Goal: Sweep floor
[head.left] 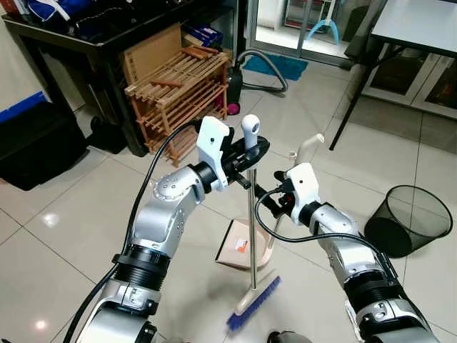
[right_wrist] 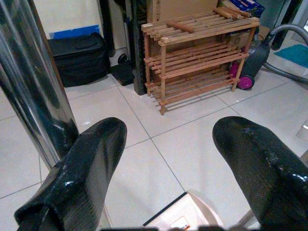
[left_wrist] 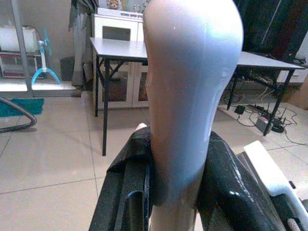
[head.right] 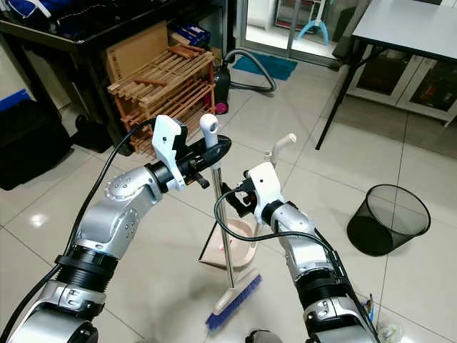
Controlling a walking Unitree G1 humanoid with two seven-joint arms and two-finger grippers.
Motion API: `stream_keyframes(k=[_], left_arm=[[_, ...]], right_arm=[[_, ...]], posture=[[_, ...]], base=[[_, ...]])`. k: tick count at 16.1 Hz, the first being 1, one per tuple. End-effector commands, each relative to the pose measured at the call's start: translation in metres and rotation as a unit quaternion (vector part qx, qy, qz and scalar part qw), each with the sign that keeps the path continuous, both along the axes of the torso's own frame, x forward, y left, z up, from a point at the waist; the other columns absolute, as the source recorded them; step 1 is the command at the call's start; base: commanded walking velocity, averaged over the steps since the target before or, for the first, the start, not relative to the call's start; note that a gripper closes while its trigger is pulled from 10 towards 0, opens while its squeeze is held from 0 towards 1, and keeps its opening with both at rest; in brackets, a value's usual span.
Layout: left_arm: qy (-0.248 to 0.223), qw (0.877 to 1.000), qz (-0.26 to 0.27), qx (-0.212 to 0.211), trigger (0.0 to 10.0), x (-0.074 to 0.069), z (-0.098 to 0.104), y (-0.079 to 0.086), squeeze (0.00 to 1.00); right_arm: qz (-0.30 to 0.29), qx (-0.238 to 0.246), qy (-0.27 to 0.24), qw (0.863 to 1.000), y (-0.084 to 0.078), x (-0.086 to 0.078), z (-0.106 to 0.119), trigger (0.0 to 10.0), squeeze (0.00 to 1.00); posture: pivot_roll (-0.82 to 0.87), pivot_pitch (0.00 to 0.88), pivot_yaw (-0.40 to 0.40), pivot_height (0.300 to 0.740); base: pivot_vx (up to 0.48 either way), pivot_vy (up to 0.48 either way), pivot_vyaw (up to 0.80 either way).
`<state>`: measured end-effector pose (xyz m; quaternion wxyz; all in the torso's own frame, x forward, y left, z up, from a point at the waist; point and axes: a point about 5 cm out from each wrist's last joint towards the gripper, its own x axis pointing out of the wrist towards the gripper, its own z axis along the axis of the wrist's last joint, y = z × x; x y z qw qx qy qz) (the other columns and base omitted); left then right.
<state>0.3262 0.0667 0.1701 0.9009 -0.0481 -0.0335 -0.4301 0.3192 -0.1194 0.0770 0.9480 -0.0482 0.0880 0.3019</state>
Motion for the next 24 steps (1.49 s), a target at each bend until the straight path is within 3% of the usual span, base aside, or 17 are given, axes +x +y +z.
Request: stream_keyframes(k=[1, 5, 7, 9, 11, 16, 18, 22, 23, 24], left_arm=[[-0.042, 0.999, 0.018, -0.012, 10.0, 0.005, 0.018, 0.002, 0.00], [-0.039, 0.999, 0.016, -0.006, 10.0, 0.003, 0.013, 0.003, 0.00], [-0.042, 0.999, 0.014, -0.002, 10.0, 0.002, 0.014, 0.004, 0.00], [-0.048, 0.999, 0.010, 0.004, 10.0, -0.005, 0.018, 0.009, 0.00], [-0.043, 0.999, 0.008, 0.022, 10.0, -0.016, 0.016, 0.020, 0.00], [-0.019, 0.998, 0.042, 0.050, 10.0, -0.046, 0.012, 0.047, 0.00], [-0.012, 0.994, 0.080, 0.074, 10.0, -0.052, 0.007, 0.062, 0.00], [-0.014, 0.973, 0.201, 0.109, 10.0, -0.049, -0.003, 0.095, 0.00], [-0.013, 0.965, 0.239, 0.107, 10.0, -0.047, -0.008, 0.103, 0.00], [-0.014, 0.946, 0.307, 0.102, 10.0, -0.044, -0.018, 0.115, 0.00]], right_arm=[[0.039, 0.011, 0.000, 0.999, 0.012, -0.006, 0.000, 10.0, 0.00], [0.034, 0.009, -0.002, 0.999, 0.012, -0.006, -0.001, 10.0, 0.00], [-0.002, -0.009, -0.011, 1.000, 0.006, -0.002, -0.001, 10.0, 0.00], [-0.112, -0.030, -0.017, 0.993, -0.022, 0.009, -0.002, 10.0, 0.00], [-0.174, -0.013, -0.025, 0.984, -0.045, 0.009, 0.001, 10.0, 0.00], [-0.231, -0.009, -0.031, 0.972, -0.075, -0.004, 0.001, 10.0, 0.00], [-0.239, -0.013, -0.030, 0.970, -0.080, -0.012, -0.002, 10.0, 0.00], [-0.278, 0.005, -0.028, 0.960, -0.087, -0.027, -0.002, 10.0, 0.00], [-0.290, 0.005, -0.035, 0.956, -0.087, -0.030, -0.001, 10.0, 0.00], [-0.315, 0.003, -0.057, 0.948, -0.085, -0.034, 0.004, 10.0, 0.00]], posture=[[-0.04, 0.027, 0.037, 0.740], [-0.04, 0.018, 0.038, 0.740], [-0.04, 0.012, 0.039, 0.740], [-0.04, 0.006, 0.042, 0.740], [-0.03, 0.007, 0.041, 0.740], [-0.02, 0.018, 0.039, 0.740], [-0.02, 0.022, 0.043, 0.740], [-0.01, 0.023, 0.035, 0.740], [0.00, 0.024, 0.035, 0.740], [0.00, 0.020, 0.041, 0.740]], base=[[0.000, 0.000, 0.00], [0.000, 0.000, 0.00], [0.000, 0.000, 0.00], [0.000, 0.000, 0.00], [0.000, 0.000, 0.00], [0.000, 0.000, 0.00], [0.000, 0.000, 0.00], [0.000, 0.000, 0.00], [0.000, 0.000, 0.00], [0.000, 0.000, 0.00]])
